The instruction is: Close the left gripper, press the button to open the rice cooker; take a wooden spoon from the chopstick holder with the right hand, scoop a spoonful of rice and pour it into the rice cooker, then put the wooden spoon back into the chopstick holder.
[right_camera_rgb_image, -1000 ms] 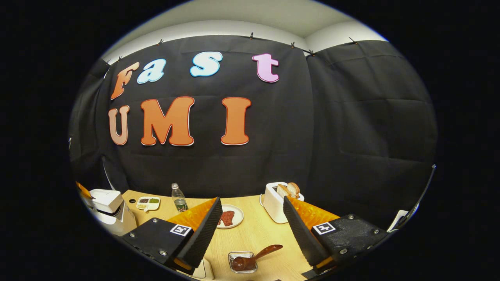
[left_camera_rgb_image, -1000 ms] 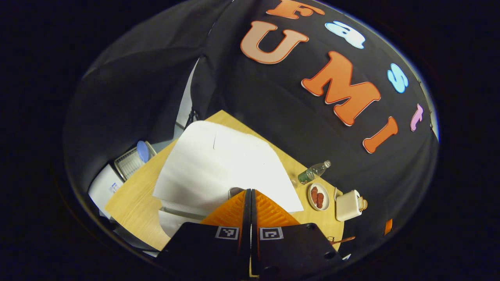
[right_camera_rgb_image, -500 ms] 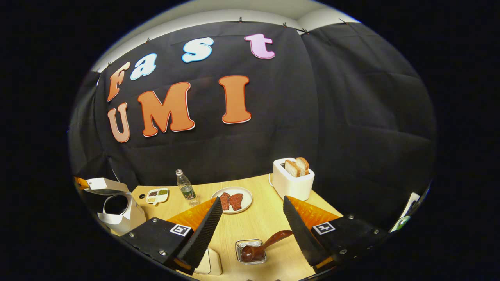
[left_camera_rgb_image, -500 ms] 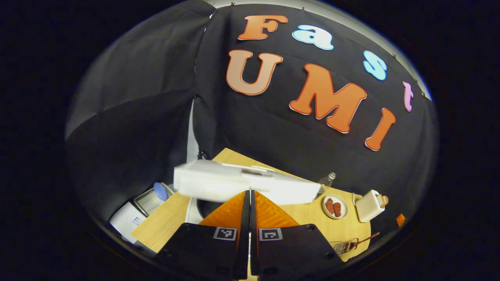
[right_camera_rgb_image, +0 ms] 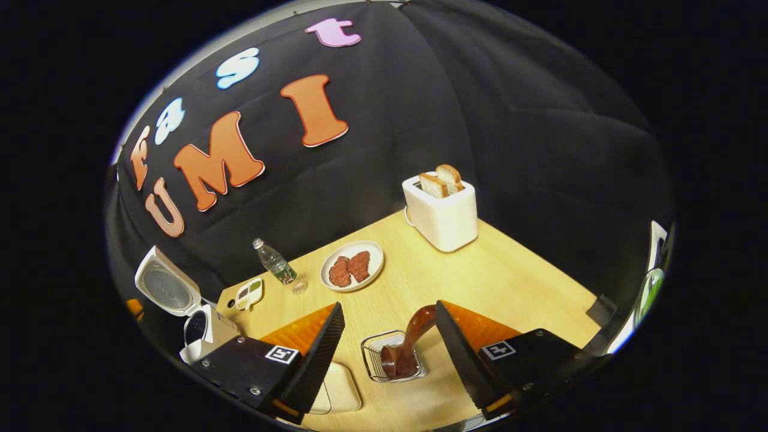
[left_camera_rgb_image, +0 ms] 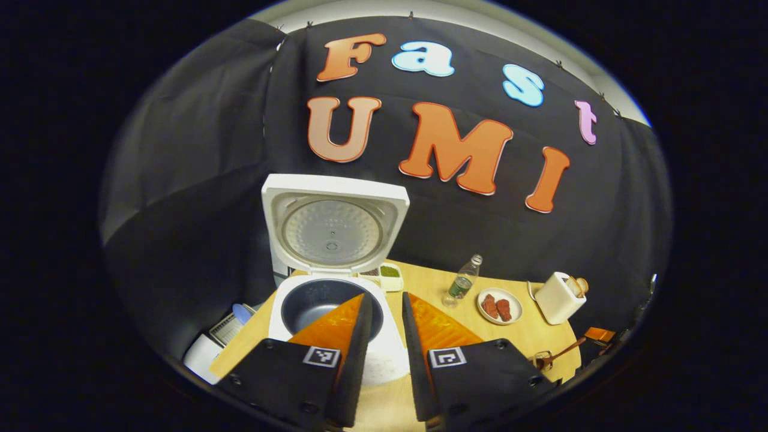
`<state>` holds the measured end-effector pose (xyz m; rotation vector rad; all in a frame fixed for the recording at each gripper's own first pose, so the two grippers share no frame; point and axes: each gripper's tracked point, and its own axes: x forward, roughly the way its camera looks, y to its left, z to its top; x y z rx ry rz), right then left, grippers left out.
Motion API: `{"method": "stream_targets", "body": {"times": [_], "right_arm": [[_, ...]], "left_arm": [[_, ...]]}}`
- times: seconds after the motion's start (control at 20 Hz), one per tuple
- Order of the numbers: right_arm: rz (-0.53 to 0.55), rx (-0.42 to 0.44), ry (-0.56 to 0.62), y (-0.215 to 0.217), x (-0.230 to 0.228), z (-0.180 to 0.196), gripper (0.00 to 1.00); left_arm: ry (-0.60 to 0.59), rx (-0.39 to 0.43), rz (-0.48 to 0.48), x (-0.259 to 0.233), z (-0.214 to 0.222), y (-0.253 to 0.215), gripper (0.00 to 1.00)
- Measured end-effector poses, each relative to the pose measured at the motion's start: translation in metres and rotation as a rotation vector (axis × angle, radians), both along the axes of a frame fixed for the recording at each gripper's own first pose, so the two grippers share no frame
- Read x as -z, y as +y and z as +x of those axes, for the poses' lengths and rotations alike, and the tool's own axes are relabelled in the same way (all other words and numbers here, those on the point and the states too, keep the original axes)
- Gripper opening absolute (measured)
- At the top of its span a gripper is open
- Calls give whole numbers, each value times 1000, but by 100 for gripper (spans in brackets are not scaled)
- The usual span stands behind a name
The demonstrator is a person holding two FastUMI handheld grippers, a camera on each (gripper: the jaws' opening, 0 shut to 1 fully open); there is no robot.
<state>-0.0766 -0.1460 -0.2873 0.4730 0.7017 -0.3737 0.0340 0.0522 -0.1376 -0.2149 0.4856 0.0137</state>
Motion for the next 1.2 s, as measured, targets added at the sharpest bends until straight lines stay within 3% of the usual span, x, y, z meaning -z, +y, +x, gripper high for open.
{"method": "stream_targets", "body": {"times": [0.05, 0.15, 0.2, 0.3, 0.6, 0.8, 0.85, 0.9, 0.95, 1.0, 1.05, 1.1, 1.2], "right_arm": [[8, 16, 12, -4, 8, -4, 95], [14, 46, 38, -12, 21, -7, 94], [28, 57, 54, -13, 29, -8, 95], [53, 66, 86, -10, 44, -9, 95], [122, 120, 149, -9, 84, 0, 93], [139, 148, 139, -10, 98, 7, 71], [139, 152, 136, -11, 101, 9, 53], [162, 152, 115, -8, 100, 13, 54], [185, 150, 102, -2, 98, 16, 38], [176, 153, 101, -2, 98, 14, 30], [170, 149, 99, -2, 99, 12, 26], [173, 152, 91, -1, 97, 11, 26], [179, 154, 76, 4, 92, 11, 24]], "left_arm": [[-12, 6, 15, -1, -1, -2, 43], [-38, -1, 59, -7, -7, -3, 63], [-52, -9, 87, -10, -11, -2, 81], [-81, -23, 145, -17, -17, -1, 91], [-189, -74, 305, -39, -23, 0, 92], [-183, -73, 372, -33, -27, -5, 93], [-176, -68, 363, -31, -27, -7, 98], [-167, -64, 359, -28, -28, -7, 91], [-163, -66, 364, -27, -28, -5, 91], [-162, -65, 368, -27, -28, -4, 96], [-163, -66, 371, -25, -28, -3, 90], [-161, -65, 372, -24, -28, -4, 96], [-166, -62, 376, -25, -24, -4, 95]]}}
